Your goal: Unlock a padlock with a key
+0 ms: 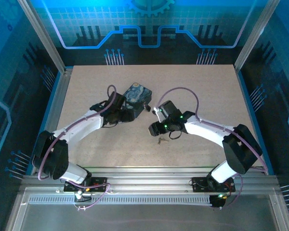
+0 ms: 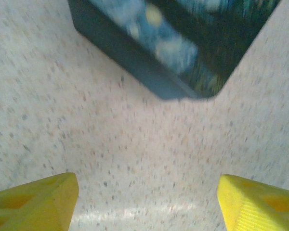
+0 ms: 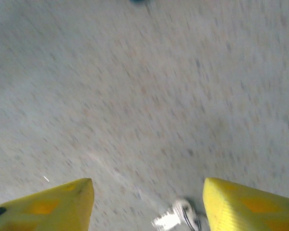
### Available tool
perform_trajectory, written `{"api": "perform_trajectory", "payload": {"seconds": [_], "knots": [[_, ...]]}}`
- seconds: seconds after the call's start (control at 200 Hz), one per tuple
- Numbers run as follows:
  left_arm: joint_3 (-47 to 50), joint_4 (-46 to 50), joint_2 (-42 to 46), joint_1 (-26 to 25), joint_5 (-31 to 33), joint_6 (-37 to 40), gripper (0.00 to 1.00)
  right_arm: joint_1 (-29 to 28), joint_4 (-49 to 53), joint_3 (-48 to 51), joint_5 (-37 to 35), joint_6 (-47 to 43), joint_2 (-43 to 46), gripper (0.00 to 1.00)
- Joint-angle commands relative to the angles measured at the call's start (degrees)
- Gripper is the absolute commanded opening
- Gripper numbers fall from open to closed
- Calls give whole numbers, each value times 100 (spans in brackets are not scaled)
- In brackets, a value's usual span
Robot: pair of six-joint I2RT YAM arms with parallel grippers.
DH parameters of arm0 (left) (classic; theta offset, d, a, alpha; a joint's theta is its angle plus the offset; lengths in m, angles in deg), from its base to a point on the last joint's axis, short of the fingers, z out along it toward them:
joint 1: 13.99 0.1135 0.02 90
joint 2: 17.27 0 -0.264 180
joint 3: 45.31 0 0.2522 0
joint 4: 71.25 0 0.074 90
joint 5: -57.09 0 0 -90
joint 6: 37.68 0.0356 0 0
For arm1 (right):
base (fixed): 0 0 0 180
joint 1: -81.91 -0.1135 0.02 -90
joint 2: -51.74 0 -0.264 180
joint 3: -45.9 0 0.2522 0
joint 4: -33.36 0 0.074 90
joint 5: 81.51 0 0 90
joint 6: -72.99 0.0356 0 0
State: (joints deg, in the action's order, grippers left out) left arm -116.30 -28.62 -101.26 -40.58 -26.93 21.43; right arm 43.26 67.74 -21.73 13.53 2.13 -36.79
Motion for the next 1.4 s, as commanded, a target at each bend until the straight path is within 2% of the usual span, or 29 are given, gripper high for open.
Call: {"api": "perform_trajectory", "payload": {"seconds": [0.0, 0.19, 0.505, 0.87, 1.201, 1.351, 1.396], "knots": [[273, 80, 231, -189, -10, -57, 77, 79, 483, 306, -152, -87, 91, 59], [567, -38, 437, -287, -144, -53, 77, 154, 271, 595, -281, -113, -142, 56], [613, -54, 508, -285, -88, 101, 78, 112, 0, 443, -69, -277, -526, 49], [629, -73, 533, -288, -199, 184, 78, -46, -75, 438, -280, -235, -1002, 34], [713, -195, 482, -434, -477, 265, 77, -22, -88, 421, -310, -105, -1026, 12], [728, -302, 389, -500, -749, 303, 77, 115, -143, 490, -77, 166, -818, 1], [746, -374, 354, -519, -854, 295, 77, 179, -187, 529, -20, 294, -698, 0]]}}
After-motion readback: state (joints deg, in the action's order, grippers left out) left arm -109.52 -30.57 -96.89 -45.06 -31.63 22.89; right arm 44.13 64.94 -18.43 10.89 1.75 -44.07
